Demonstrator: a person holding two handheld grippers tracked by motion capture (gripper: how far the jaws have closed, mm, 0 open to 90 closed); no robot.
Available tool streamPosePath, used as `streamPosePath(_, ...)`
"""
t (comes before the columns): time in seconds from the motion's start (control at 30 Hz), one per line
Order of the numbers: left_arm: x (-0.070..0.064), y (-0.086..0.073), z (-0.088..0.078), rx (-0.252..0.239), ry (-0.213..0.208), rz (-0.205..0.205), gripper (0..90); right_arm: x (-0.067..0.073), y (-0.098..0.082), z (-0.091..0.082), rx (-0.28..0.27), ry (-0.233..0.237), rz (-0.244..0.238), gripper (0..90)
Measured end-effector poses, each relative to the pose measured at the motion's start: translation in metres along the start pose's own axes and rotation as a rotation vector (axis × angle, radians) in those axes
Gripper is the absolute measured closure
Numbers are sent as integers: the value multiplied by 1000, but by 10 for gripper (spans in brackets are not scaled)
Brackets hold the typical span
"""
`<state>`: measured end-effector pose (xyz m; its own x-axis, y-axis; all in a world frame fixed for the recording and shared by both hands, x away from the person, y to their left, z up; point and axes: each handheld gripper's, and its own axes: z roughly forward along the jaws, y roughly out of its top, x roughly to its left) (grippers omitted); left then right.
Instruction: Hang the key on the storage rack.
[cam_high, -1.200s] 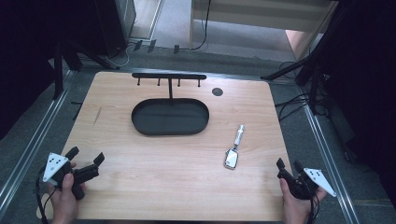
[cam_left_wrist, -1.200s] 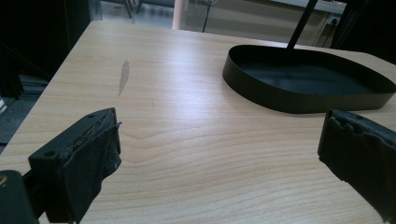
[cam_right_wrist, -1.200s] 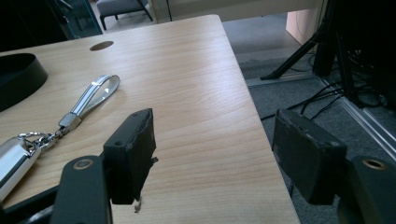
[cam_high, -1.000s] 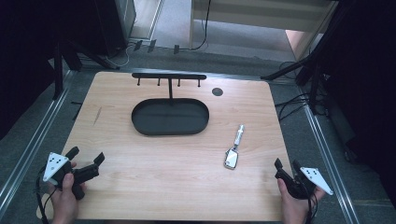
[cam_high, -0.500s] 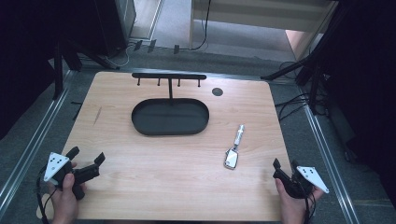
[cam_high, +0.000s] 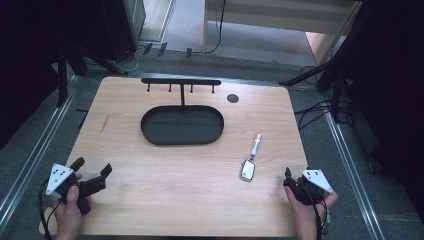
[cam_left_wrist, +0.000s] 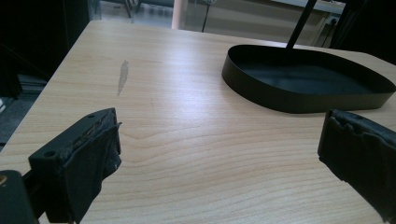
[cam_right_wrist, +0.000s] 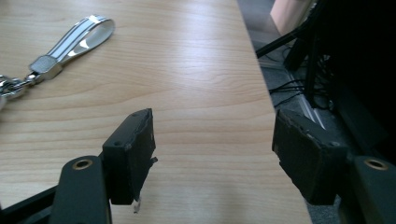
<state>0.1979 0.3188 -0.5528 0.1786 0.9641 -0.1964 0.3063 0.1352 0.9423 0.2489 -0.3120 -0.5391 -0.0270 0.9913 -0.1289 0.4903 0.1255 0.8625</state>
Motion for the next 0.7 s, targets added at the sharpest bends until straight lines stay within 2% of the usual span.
streamPosePath(0.13, 0, 0, 0, 1, -1, 0, 0, 5, 7, 4, 45, 32, -36, 299)
streamPosePath(0.3, 0, 0, 0, 2, 1, -4, 0, 11, 19, 16, 119, 51, -60, 301)
streamPosePath(0.37, 0, 0, 0, 2, 1, -4, 0, 16, 26, 21, 140, 49, -89, 302)
streamPosePath(0.5, 1, 0, 0, 2, -1, -4, 0, 23, 38, 28, 176, 51, -117, 307)
streamPosePath(0.7, 1, 0, 0, 3, -4, -4, 0, 37, 54, 43, 253, 71, -174, 312)
